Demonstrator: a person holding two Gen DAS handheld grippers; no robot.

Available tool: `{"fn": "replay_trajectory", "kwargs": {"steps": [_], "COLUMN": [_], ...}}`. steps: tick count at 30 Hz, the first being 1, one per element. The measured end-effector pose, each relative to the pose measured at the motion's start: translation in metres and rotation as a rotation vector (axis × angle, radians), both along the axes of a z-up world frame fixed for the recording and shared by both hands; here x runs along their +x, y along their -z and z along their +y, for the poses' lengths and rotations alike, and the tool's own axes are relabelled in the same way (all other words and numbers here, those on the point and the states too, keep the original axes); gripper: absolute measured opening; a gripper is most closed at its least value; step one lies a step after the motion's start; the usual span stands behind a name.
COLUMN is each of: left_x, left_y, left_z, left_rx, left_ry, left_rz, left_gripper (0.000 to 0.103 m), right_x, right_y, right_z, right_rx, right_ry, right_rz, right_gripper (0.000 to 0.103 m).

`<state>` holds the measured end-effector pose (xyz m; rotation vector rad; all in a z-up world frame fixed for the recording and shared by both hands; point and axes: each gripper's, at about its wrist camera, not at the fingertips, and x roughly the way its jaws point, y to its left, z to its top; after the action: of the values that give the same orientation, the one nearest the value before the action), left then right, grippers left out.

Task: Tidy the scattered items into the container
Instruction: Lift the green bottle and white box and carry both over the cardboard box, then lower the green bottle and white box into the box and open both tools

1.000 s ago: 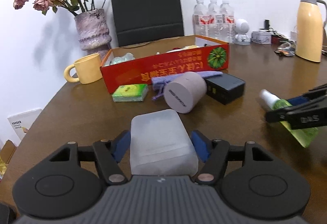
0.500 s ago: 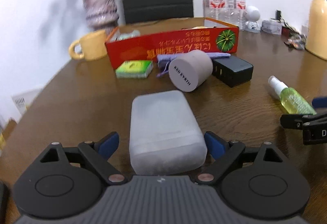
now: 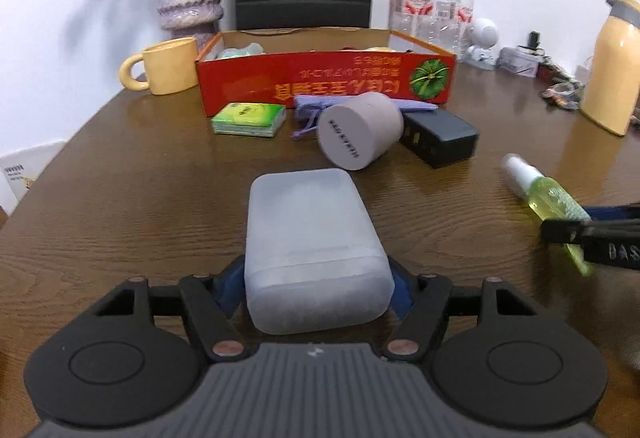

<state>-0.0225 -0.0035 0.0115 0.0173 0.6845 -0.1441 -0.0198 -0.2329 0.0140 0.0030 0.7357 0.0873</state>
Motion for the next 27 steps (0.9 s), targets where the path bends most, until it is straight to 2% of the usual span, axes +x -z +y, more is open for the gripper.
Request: {"fn": "replay_trajectory", "kwargs": {"steps": [3, 6, 10, 14, 16, 19, 23, 27], "left_x": [-0.003, -0.002, 0.018, 0.064, 0.097, 0.155, 0.245, 0.319], "left_y": [-0.012, -0.03, -0.059, -0.101, -0.118, -0.133, -0.133, -0.119], "left_z": [-0.001, -0.001, 0.008, 0.02, 0.023, 0.021, 0.021, 0.018], "left_rx": [-0.042, -0.068, -0.096, -0.106, -0.119, -0.12, -0.154, -0.143], "left_ry": [0.025, 0.055, 0.092, 0.101, 0.102, 0.086, 0.035, -0.031], "left_rz": [-0.01, -0.037, -0.083, -0.163, -0.176, -0.164, -0.075, 0.002], "left_gripper": [0.068, 0.068, 0.068, 0.068, 0.068, 0.068, 0.068, 0.068], "right_x": [0.002, 0.005, 0.013, 0.044, 0.07, 0.131, 0.228, 0.298], "right_y": [-0.004, -0.013, -0.043, -0.079, -0.095, -0.113, -0.112, -0.096], "right_z": [0.005, 0.003, 0.007, 0.008, 0.006, 0.004, 0.009, 0.021], "right_rx": [-0.02, 0.054, 0.089, 0.092, 0.084, 0.072, 0.04, 0.027], "right_ry": [0.007, -0.025, -0.083, -0.127, -0.134, -0.124, -0.079, -0.066], "right_rz": [0.035, 0.055, -0.011, -0.099, -0.136, -0.144, -0.062, 0.043], "right_gripper": [0.03, 0.03, 0.03, 0.03, 0.03, 0.03, 0.03, 0.03]}}
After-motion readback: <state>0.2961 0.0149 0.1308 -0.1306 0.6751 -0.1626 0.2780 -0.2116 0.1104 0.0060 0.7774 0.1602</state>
